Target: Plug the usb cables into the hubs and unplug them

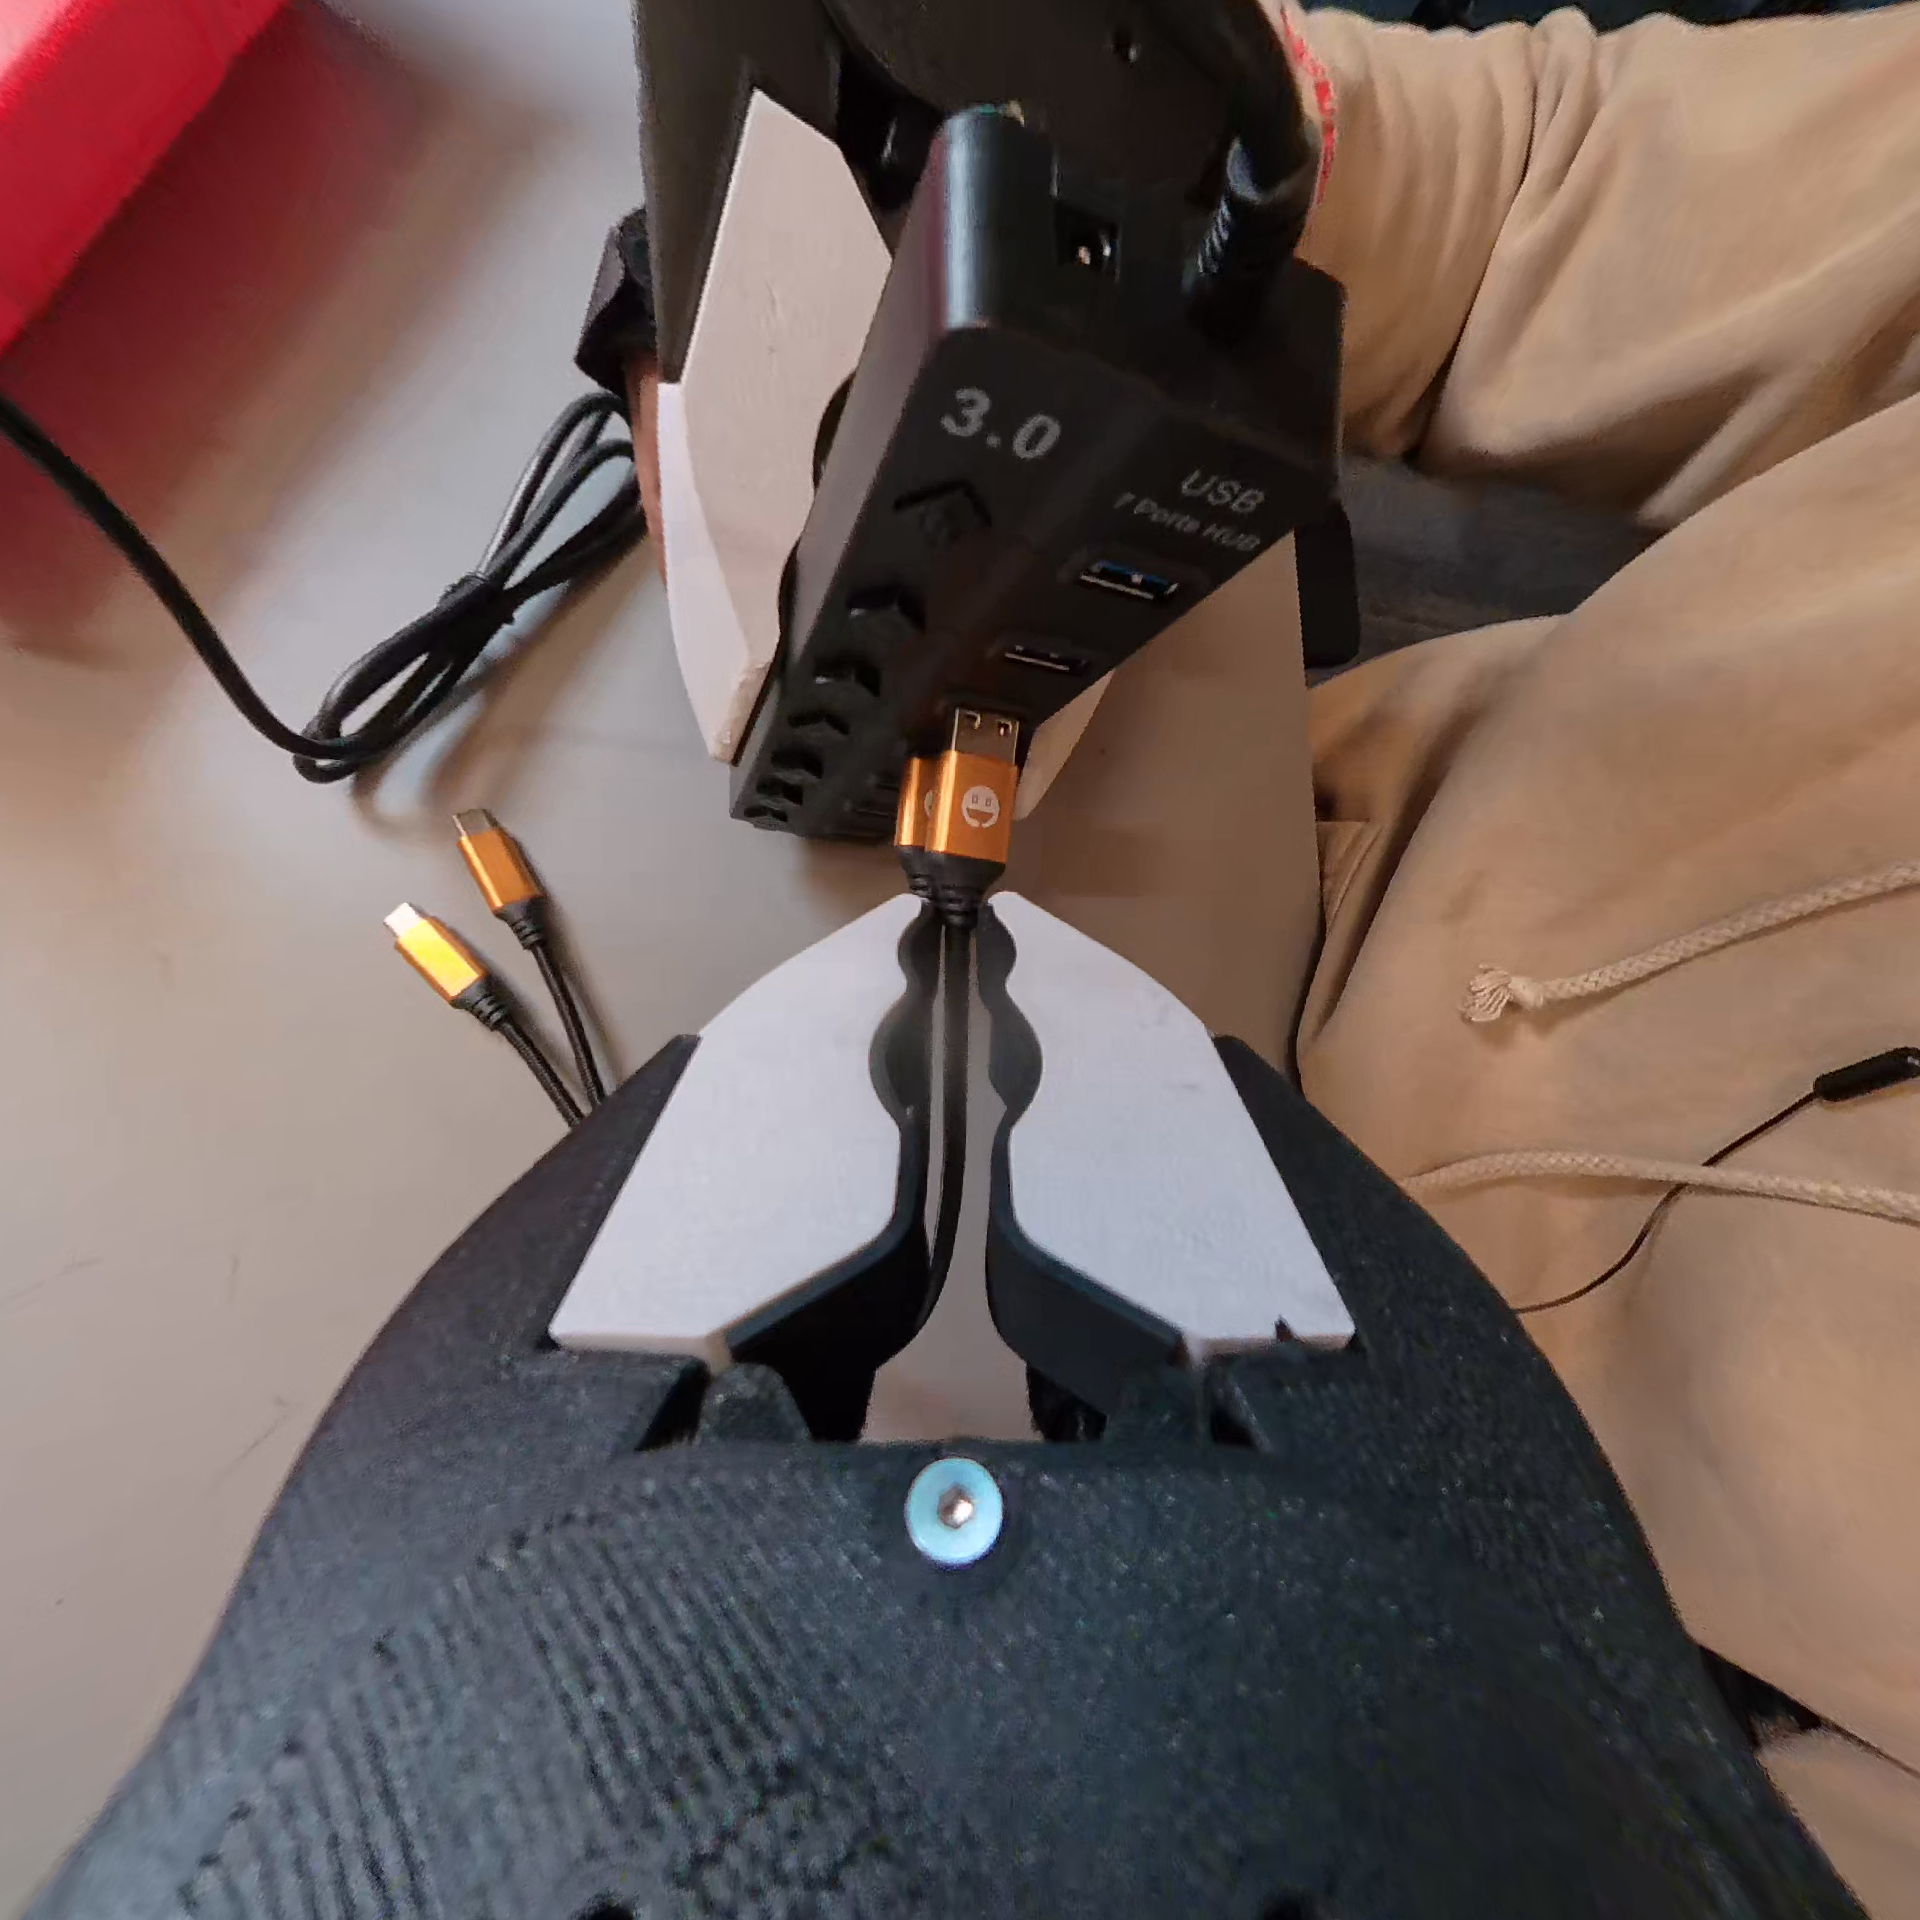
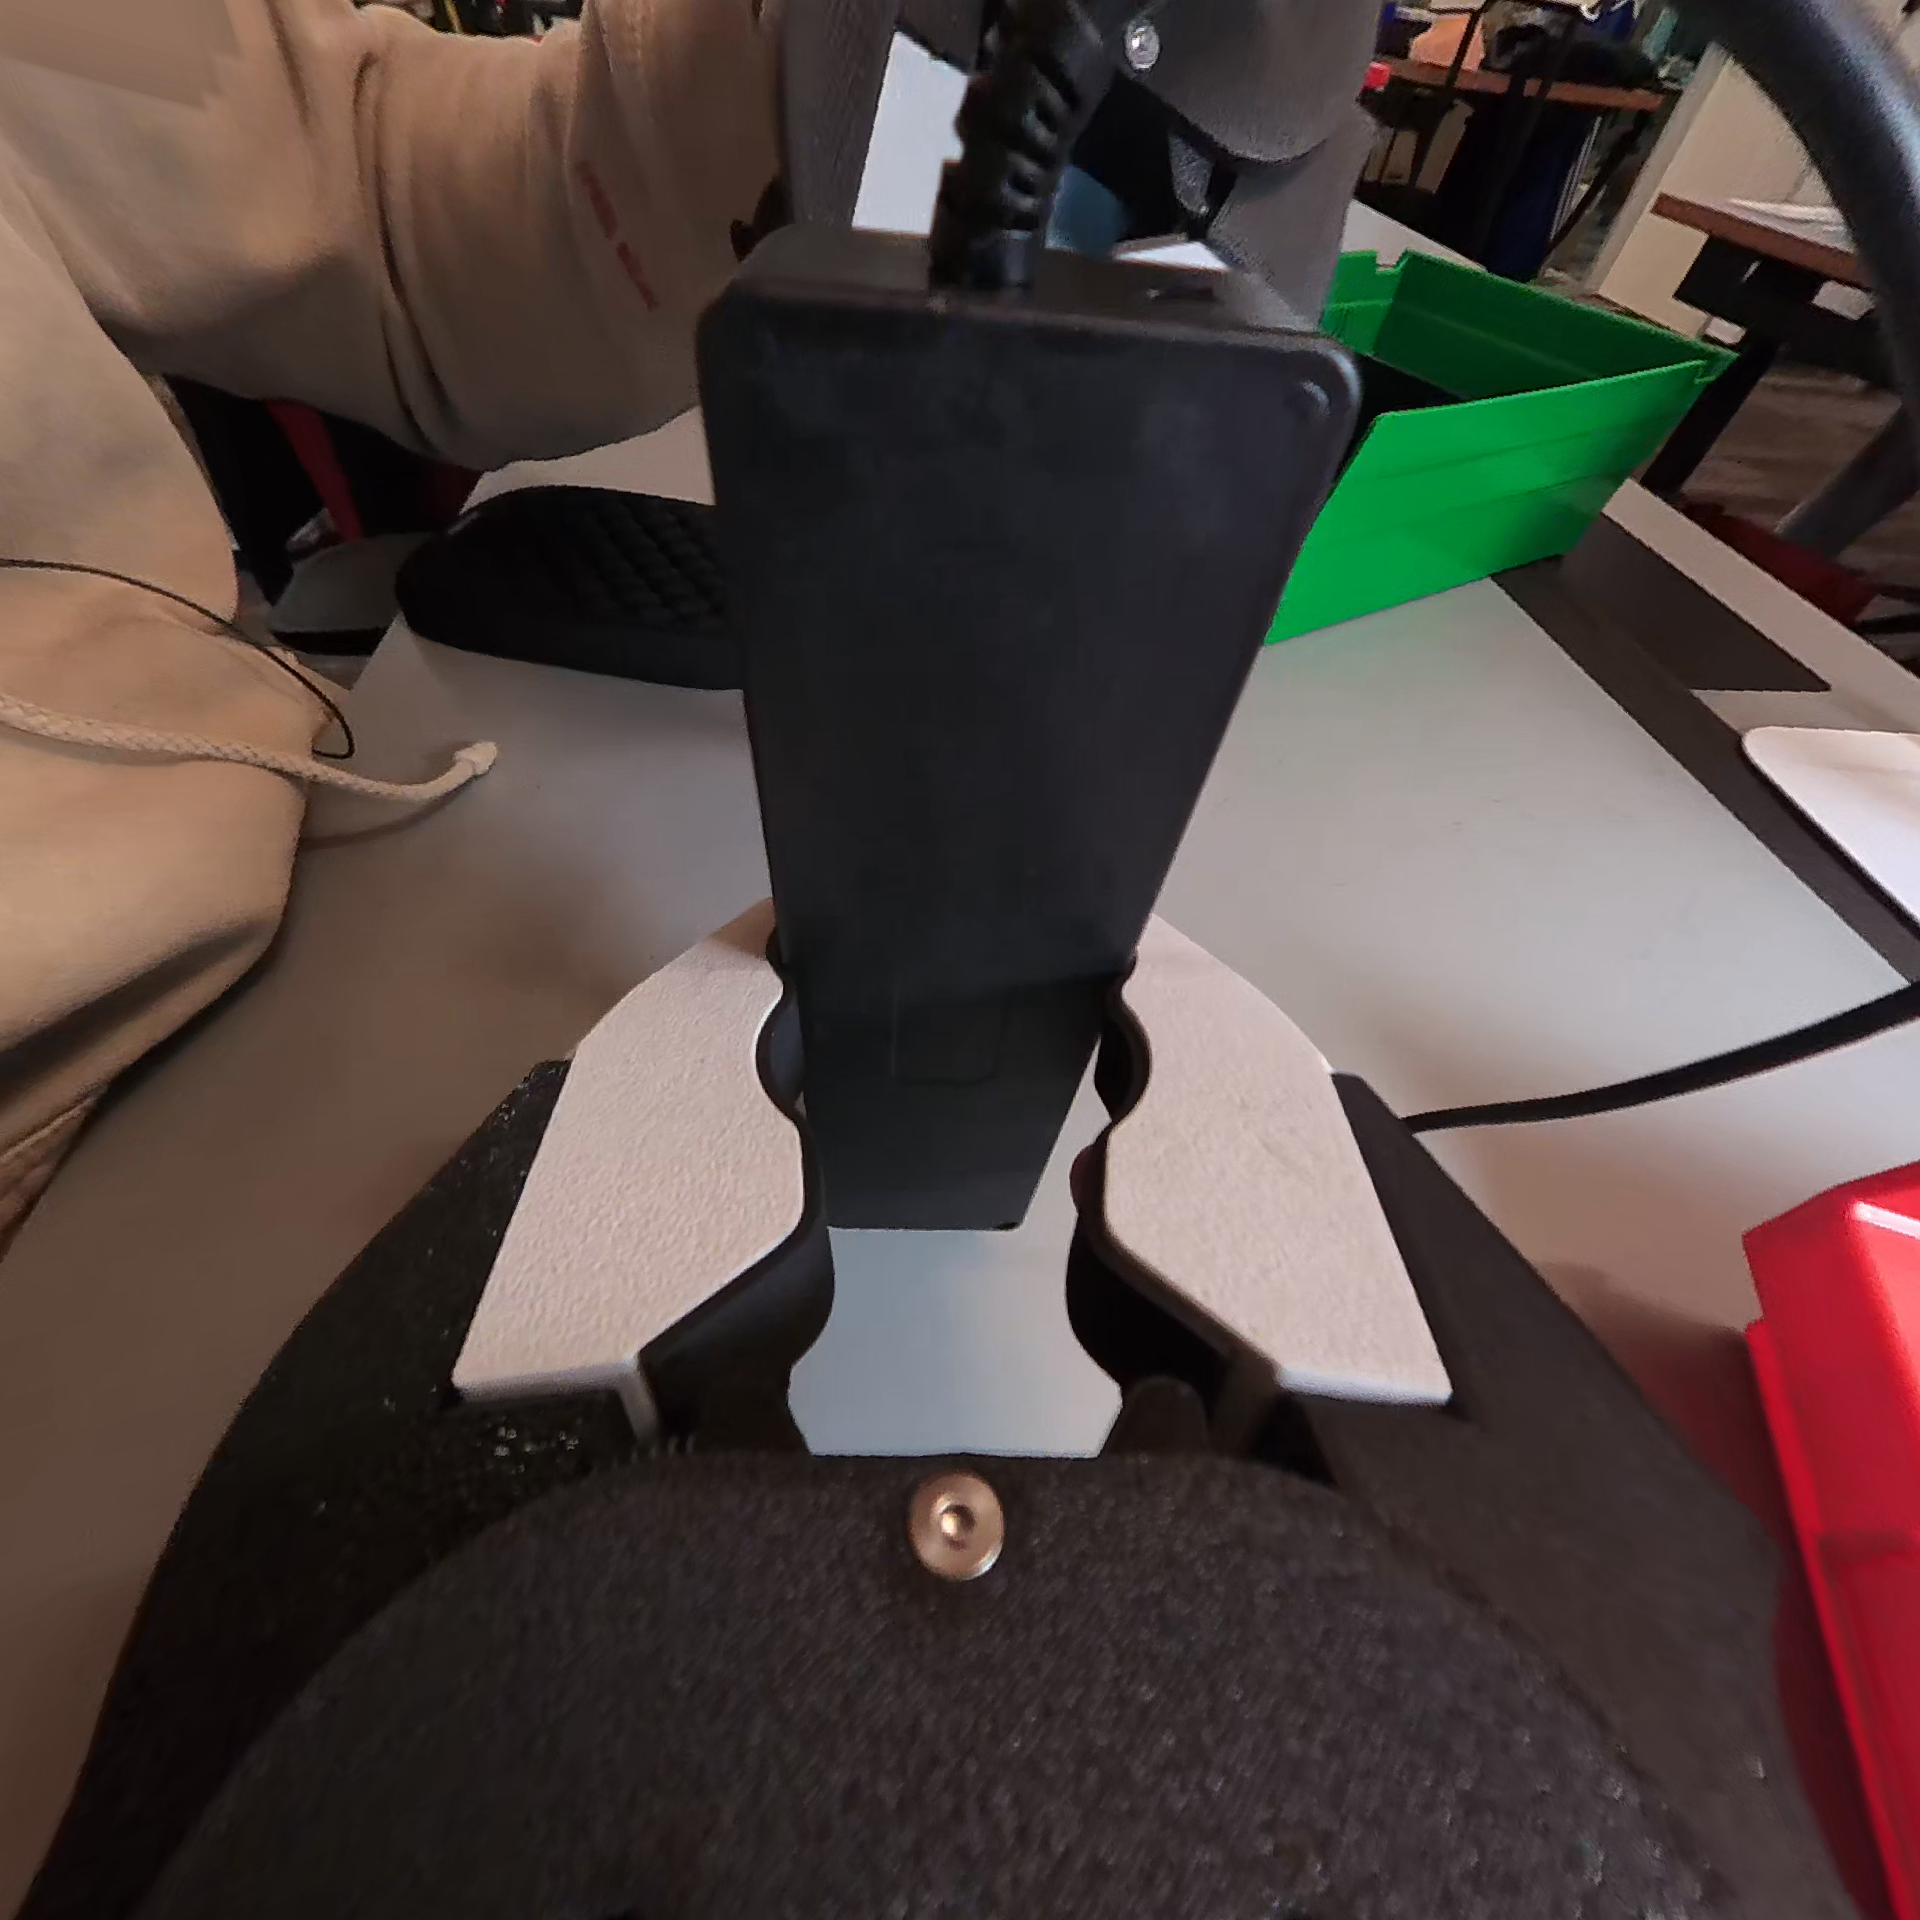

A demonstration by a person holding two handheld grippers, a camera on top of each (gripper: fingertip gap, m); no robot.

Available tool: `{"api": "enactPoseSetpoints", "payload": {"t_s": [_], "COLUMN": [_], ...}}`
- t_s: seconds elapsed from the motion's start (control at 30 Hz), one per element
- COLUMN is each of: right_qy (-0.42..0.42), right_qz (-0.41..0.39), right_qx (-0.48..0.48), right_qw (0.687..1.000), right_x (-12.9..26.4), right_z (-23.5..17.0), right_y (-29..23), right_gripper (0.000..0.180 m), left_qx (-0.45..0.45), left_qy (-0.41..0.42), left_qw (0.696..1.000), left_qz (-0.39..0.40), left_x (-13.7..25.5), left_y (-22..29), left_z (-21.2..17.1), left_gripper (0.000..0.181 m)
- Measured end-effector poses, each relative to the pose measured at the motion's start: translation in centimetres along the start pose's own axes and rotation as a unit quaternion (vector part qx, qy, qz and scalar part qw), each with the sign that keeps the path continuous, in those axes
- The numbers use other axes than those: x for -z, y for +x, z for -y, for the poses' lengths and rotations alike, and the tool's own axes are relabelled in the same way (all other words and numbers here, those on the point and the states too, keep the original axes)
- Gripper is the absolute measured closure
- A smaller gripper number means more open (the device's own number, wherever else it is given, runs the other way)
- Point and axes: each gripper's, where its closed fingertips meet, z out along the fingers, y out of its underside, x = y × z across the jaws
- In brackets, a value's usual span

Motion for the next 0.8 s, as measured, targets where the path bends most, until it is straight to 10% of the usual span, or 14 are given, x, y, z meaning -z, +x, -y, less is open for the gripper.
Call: {"api": "enactPoseSetpoints", "payload": {"t_s": [0.8], "right_qy": [0.032], "right_qz": [0.014], "right_qx": [-0.022], "right_qw": [0.999], "right_x": [-0.7], "right_z": [0.8], "right_y": [-0.5], "right_gripper": [0.125], "left_qx": [-0.023], "left_qy": [0.199], "left_qw": [0.979], "left_qz": [-0.034], "left_x": [1.2], "left_y": [1.0], "left_z": [0.5], "left_gripper": [0.17]}}
